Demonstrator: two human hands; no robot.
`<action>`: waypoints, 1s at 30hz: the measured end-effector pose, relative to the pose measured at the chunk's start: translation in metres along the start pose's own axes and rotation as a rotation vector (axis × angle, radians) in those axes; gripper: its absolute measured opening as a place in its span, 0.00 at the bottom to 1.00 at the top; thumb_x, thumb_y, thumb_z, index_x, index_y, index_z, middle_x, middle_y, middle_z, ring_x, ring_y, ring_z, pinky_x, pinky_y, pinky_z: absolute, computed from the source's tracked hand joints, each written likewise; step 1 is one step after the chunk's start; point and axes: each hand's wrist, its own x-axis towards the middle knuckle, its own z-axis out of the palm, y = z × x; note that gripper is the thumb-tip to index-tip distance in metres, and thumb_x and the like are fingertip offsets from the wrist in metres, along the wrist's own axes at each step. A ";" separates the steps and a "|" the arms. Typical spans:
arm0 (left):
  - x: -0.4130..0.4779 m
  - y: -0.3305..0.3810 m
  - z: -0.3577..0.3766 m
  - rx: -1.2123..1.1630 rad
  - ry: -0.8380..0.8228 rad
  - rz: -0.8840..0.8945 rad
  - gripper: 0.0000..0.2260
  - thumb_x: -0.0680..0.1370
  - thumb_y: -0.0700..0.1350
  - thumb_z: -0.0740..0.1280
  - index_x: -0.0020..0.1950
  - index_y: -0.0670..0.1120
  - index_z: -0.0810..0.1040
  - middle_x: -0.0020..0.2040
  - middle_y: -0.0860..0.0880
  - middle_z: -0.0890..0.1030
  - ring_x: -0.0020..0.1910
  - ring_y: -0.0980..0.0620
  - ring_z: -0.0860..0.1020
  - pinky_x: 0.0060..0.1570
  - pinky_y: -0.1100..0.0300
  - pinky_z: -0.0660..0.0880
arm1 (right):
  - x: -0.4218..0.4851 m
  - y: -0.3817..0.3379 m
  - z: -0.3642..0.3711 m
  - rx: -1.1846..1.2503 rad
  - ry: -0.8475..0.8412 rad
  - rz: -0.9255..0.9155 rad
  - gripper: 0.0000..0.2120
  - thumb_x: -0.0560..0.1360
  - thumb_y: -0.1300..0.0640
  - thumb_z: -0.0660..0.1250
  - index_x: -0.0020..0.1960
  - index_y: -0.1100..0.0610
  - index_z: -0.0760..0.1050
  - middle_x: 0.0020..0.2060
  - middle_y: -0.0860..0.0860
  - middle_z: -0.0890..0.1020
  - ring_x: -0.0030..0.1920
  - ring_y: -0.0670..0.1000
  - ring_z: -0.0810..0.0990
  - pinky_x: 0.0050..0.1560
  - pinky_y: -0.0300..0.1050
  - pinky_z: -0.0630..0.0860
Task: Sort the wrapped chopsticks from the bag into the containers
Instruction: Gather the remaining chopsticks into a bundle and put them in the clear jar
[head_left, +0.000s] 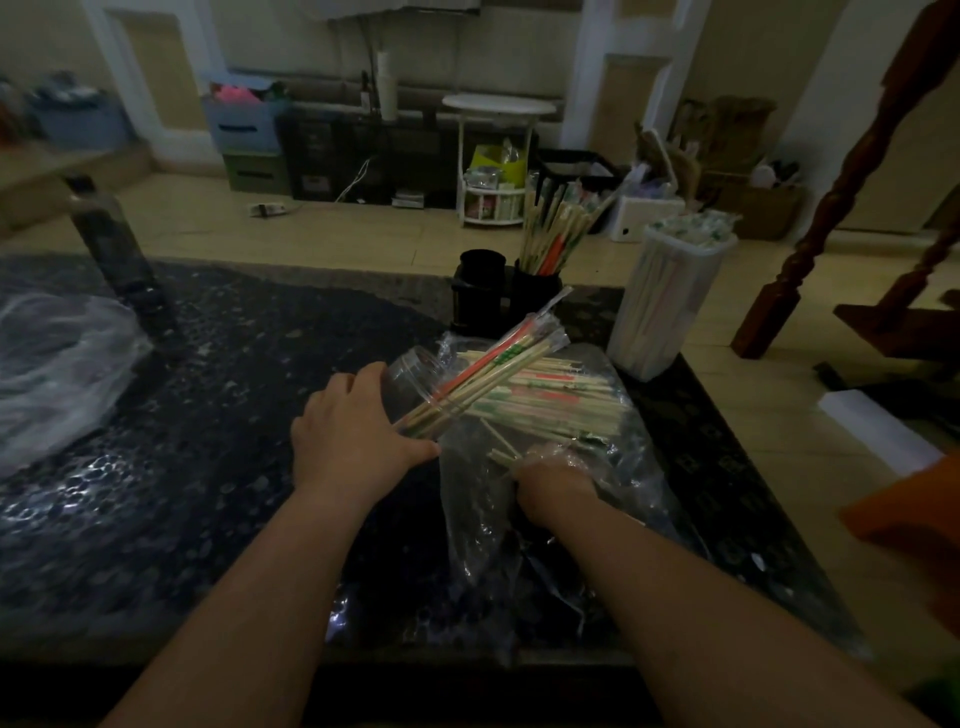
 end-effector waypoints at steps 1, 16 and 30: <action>0.000 0.000 0.000 0.000 0.000 0.000 0.47 0.64 0.65 0.76 0.76 0.53 0.59 0.70 0.46 0.68 0.68 0.42 0.67 0.64 0.45 0.67 | -0.002 0.000 0.000 0.004 -0.002 0.003 0.20 0.80 0.59 0.59 0.71 0.61 0.69 0.67 0.60 0.73 0.66 0.61 0.74 0.63 0.57 0.74; -0.003 -0.001 -0.003 0.020 -0.005 0.017 0.47 0.63 0.65 0.76 0.76 0.53 0.60 0.69 0.45 0.70 0.67 0.41 0.69 0.64 0.44 0.69 | -0.062 -0.004 -0.029 0.124 -0.014 -0.111 0.18 0.79 0.51 0.59 0.65 0.58 0.74 0.61 0.59 0.79 0.60 0.59 0.79 0.58 0.52 0.75; -0.013 -0.007 -0.001 0.022 0.012 0.037 0.46 0.62 0.64 0.77 0.75 0.52 0.62 0.67 0.44 0.71 0.65 0.40 0.70 0.63 0.43 0.70 | -0.107 0.008 -0.069 0.037 0.140 -0.259 0.10 0.74 0.46 0.66 0.48 0.50 0.79 0.44 0.52 0.80 0.49 0.56 0.80 0.44 0.46 0.71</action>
